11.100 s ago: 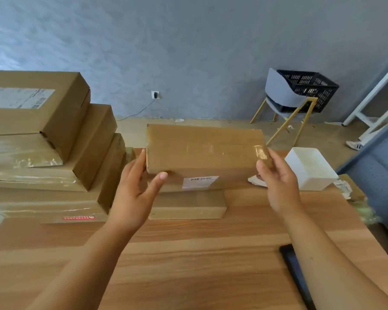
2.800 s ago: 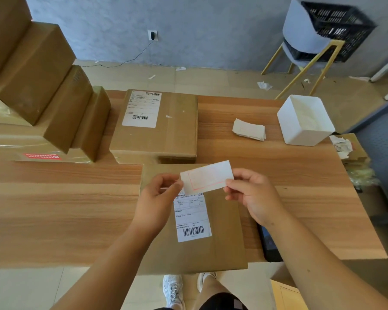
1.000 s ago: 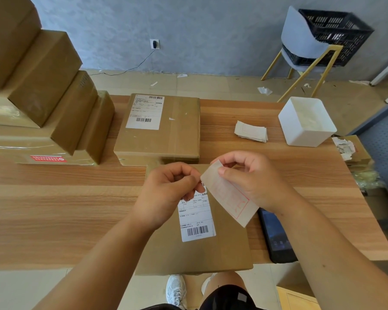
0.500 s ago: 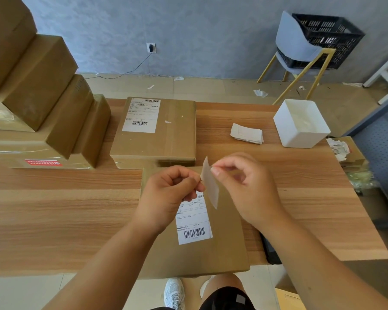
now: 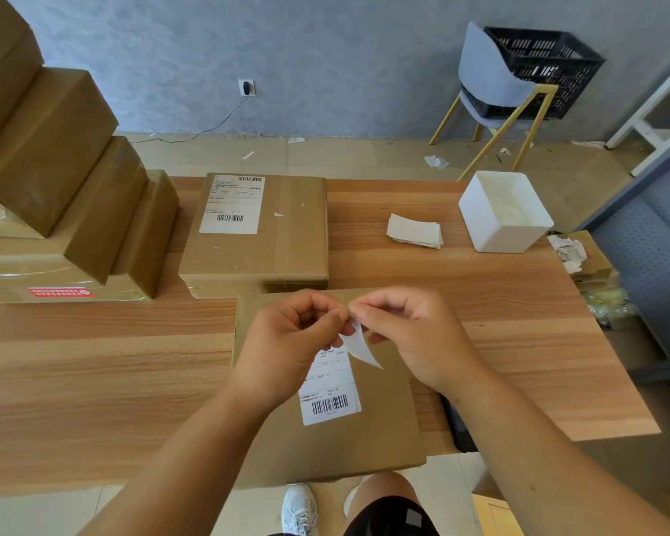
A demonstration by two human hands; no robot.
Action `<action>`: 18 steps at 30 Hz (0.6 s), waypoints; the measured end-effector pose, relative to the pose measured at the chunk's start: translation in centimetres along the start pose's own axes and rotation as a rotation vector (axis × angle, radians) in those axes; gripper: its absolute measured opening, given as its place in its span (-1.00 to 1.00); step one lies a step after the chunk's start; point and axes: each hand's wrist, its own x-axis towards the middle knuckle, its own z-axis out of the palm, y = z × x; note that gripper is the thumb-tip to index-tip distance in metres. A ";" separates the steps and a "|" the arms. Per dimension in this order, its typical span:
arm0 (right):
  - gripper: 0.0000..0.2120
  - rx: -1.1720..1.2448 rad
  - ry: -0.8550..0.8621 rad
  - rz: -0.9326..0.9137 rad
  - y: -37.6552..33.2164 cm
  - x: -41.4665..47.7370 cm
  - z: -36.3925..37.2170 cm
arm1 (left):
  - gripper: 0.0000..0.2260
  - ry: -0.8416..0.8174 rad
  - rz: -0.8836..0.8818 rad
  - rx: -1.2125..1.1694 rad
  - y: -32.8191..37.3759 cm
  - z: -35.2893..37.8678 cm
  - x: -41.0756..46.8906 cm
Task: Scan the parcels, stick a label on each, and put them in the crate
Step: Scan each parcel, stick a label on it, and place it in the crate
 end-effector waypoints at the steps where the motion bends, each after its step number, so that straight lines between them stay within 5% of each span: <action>1: -0.86 0.038 -0.001 0.023 0.0 0.0 0.0 | -0.87 0.000 0.003 -0.001 0.0 0.1 0.0; 18: -0.96 0.793 0.654 0.641 3.3 -0.4 -7.0 | -0.75 0.286 -0.274 -0.075 -2.7 2.6 3.2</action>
